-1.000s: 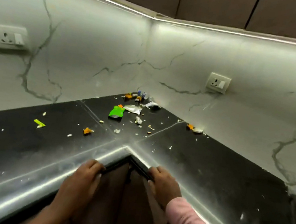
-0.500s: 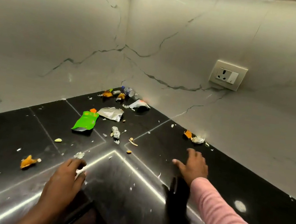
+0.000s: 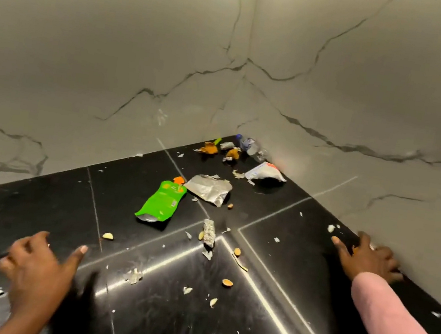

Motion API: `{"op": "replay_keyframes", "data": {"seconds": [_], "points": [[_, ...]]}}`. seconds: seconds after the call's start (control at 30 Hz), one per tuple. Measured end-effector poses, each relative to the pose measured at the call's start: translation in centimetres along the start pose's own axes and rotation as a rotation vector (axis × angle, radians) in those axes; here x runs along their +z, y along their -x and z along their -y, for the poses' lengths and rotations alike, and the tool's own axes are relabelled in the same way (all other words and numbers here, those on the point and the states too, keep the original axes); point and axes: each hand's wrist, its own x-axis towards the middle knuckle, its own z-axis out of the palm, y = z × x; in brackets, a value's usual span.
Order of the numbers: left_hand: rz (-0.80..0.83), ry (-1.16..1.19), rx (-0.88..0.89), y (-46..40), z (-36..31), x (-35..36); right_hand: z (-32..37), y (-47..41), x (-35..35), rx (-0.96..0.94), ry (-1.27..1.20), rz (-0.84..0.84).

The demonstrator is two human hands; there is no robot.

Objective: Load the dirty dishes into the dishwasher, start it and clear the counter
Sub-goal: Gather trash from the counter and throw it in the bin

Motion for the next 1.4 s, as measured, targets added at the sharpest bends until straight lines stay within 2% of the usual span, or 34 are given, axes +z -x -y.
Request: {"op": "replay_keyframes", "data": {"seconds": [0.17, 0.27, 0.33, 0.43, 0.6, 0.67, 0.83, 0.93, 1.0, 1.17, 1.27, 1.4], "points": [[0.217, -0.126, -0.136, -2.0, -0.2, 1.9, 8.7, 3.3, 4.0, -0.425, 0.118, -0.02], [0.141, -0.113, -0.018, -1.8, -1.3, 3.9, 12.8, 5.3, 6.1, -0.679, 0.088, 0.011], [0.067, -0.084, 0.044, -1.5, -2.0, 4.8, 15.0, 6.4, 6.4, -0.752, -0.042, 0.065], [0.025, 0.019, 0.157, -0.9, -2.6, 5.6, 17.3, 9.2, 6.8, -0.788, -0.208, 0.098], [-0.1, 0.199, 0.326, -2.5, -5.4, 6.4, 20.4, 14.0, 7.0, -0.821, -0.16, 0.173], [-0.046, 0.216, 0.383, -3.5, -7.2, 6.7, 20.8, 15.7, 8.1, -0.853, -0.055, 0.204], [0.131, -0.115, 0.42, -4.1, -11.2, 7.9, 20.6, 19.2, 9.9, -1.007, 0.091, -0.016], [0.157, -0.237, 0.454, -4.1, -11.9, 9.4, 21.0, 19.4, 10.5, -1.004, 0.12, -0.038], [0.186, -0.274, 0.449, -4.2, -12.2, 10.6, 21.3, 19.2, 10.3, -1.003, 0.111, 0.014], [0.378, -0.192, 0.225, -6.1, -13.5, 10.7, 21.4, 18.4, 9.9, -0.981, 0.028, 0.104], [0.419, -0.163, 0.288, -7.1, -13.5, 9.9, 21.0, 17.9, 9.8, -0.975, 0.045, 0.132], [0.427, 0.012, 0.313, -7.6, -10.8, 8.4, 21.0, 17.8, 9.7, -0.975, 0.038, 0.152]]}}
